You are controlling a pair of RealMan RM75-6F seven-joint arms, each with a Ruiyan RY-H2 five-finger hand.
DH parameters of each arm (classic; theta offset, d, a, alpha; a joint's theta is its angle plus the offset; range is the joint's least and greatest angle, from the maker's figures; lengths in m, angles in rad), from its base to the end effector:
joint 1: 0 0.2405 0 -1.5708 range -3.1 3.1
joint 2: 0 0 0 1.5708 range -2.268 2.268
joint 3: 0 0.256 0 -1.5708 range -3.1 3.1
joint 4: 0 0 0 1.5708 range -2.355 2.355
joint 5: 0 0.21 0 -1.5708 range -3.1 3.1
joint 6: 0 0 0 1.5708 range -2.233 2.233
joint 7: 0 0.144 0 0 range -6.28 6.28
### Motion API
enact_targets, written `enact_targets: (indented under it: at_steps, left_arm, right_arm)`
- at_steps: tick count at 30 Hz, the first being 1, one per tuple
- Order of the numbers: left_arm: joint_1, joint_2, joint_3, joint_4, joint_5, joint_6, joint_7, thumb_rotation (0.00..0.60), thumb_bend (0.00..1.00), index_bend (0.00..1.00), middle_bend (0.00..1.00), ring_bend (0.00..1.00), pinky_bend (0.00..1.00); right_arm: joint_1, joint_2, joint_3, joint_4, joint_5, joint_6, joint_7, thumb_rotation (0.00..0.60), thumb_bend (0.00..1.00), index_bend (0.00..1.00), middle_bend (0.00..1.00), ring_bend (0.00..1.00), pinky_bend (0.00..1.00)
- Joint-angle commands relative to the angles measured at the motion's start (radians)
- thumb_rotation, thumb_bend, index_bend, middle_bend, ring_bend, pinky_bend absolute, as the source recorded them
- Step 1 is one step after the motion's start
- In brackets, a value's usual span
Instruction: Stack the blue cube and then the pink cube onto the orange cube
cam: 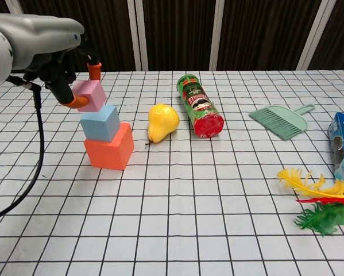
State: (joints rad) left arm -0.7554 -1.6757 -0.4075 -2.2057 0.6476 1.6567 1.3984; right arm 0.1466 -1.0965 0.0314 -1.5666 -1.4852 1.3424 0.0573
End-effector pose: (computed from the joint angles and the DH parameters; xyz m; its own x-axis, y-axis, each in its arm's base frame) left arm -0.0377 0.2683 0.0432 0.5756 0.1671 0.8005 0.8178 -0.1147 -0.5640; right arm -0.3228 -0.1966 0.1516 0.4065 -0.1317 0.9041 -0.9134 -0.0372 0.4053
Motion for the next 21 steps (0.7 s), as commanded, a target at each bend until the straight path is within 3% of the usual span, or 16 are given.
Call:
enact_targets:
  at_steps: [1, 21]
  left_arm:
    - [-0.014, 0.002, -0.011, 0.019, -0.018, 0.007, 0.000, 0.600, 0.40, 0.43, 0.94, 0.69, 0.78]
    - [-0.090, 0.030, -0.052, 0.125, -0.161, -0.027, -0.062, 0.600, 0.40, 0.44, 0.94, 0.69, 0.78]
  right_arm:
    - [0.002, -0.001, -0.001, 0.000, -0.001, -0.003, -0.002, 0.600, 0.30, 0.18, 0.20, 0.22, 0.19]
    - [0.007, -0.007, 0.003, 0.003, 0.017, -0.019, -0.013, 0.600, 0.30, 0.17, 0.20, 0.22, 0.19]
